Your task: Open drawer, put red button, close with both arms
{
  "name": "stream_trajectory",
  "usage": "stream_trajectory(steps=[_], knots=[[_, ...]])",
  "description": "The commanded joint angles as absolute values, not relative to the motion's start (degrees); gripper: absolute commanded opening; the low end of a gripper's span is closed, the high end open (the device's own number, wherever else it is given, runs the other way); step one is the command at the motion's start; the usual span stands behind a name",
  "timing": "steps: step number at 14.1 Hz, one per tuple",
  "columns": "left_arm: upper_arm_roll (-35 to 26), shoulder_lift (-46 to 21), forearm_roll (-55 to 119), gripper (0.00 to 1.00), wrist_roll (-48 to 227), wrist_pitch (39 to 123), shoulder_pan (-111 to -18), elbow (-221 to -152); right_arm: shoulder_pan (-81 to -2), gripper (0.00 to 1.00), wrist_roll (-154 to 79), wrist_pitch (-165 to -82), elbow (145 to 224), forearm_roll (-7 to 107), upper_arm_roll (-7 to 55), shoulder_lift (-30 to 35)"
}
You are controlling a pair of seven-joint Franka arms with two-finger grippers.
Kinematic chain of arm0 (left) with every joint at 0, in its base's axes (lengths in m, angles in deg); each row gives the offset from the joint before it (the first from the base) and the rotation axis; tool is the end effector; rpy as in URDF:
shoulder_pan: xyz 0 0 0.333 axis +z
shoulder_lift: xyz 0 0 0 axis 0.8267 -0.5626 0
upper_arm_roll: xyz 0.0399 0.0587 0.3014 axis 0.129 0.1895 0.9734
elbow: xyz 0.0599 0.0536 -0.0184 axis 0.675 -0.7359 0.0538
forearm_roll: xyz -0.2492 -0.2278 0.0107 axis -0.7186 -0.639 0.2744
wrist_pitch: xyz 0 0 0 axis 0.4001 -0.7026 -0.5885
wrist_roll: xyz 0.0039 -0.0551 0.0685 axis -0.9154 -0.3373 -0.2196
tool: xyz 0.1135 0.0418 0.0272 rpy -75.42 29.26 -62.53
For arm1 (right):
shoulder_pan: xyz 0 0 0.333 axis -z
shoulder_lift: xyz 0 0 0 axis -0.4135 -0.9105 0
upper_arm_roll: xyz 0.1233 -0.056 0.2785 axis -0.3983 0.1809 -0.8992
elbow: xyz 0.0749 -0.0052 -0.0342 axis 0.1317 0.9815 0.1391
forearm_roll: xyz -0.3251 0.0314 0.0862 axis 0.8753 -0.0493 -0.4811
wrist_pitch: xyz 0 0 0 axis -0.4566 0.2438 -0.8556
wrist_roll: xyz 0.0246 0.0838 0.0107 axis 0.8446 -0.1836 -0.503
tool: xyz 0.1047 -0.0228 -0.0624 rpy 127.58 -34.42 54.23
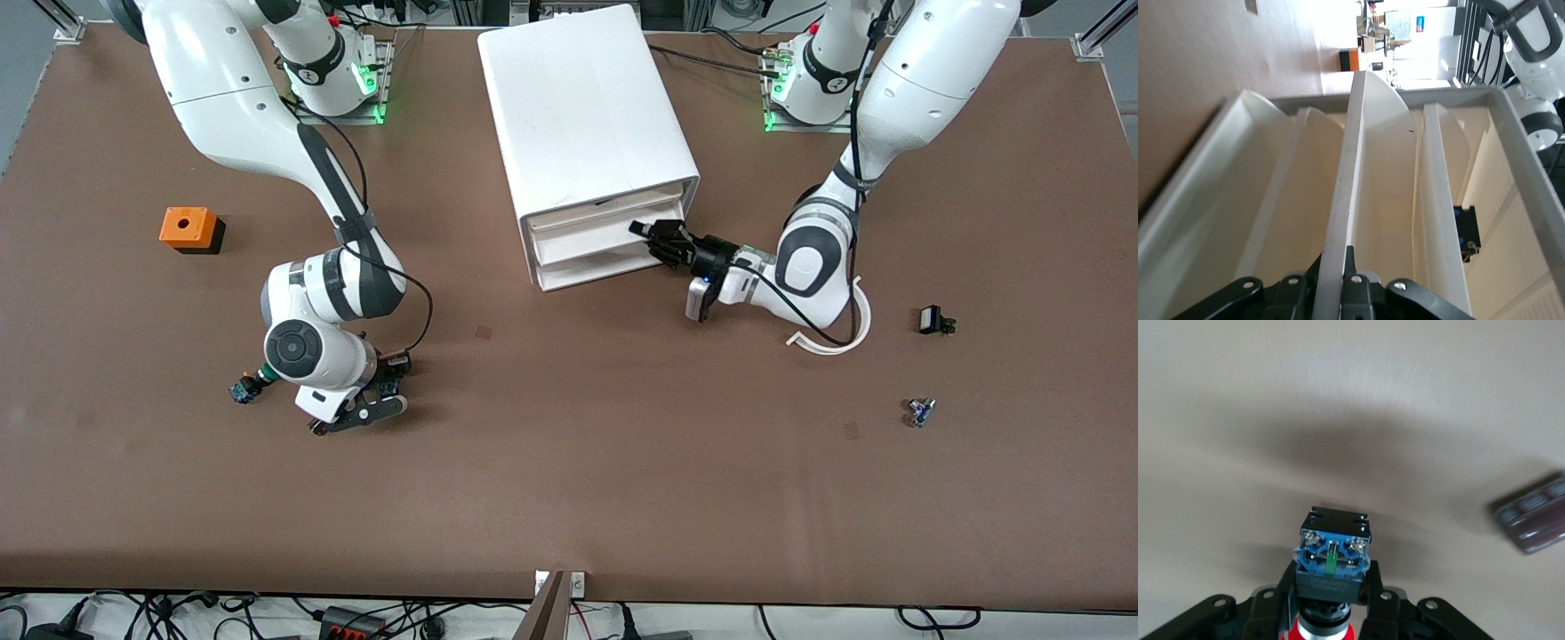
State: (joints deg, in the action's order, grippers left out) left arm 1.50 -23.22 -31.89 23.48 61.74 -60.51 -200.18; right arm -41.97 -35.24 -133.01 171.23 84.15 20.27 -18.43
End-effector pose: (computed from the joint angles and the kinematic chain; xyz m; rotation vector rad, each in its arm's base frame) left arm 0.4646 -0.2478 0.2059 1.6745 -0.3978 -0.3095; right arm 0.6304 0.1842 0.2189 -3.1010 -0.4720 0.1347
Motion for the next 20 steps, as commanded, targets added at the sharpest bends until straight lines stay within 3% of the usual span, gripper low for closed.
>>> stream_trajectory(steps=[1, 5, 6, 7, 8, 12, 20], knots=[[2.1, -27.1, -29.3, 0.01, 25.6, 61.1, -58.1, -193.1, -42.4, 0.0, -35.9, -128.2, 164.2, 83.7, 20.1, -18.3], [3.1, -30.2, -27.4, 0.02, 30.5, 61.3, -57.5, -186.4, -43.5, 0.0, -36.2, -121.8, 154.6, 83.4, 19.5, -17.6], [3.7, -31.1, -27.3, 0.06, 31.3, 61.2, -57.5, -184.6, -44.5, 0.0, -36.2, -120.2, 153.2, 83.1, 19.5, -17.1], [3.9, -31.5, -27.1, 0.46, 31.5, 61.3, -57.5, -183.8, -46.1, 0.0, -36.0, -118.3, 151.6, 83.1, 19.2, -17.0], [3.9, -31.1, -27.1, 0.97, 31.3, 61.2, -57.4, -183.9, -47.4, 0.0, -35.5, -116.6, 150.1, 83.2, 18.5, -17.0], [4.0, -27.6, -23.9, 1.0, 32.6, 60.9, -54.8, -182.8, -54.8, 0.0, -31.6, -112.9, 147.9, 83.3, 18.2, -14.6], [4.1, -25.0, 3.2, 1.0, 58.8, 48.3, -52.9, -166.0, -66.5, 0.0, -15.2, -115.5, 147.7, 83.3, 18.1, -14.8]])
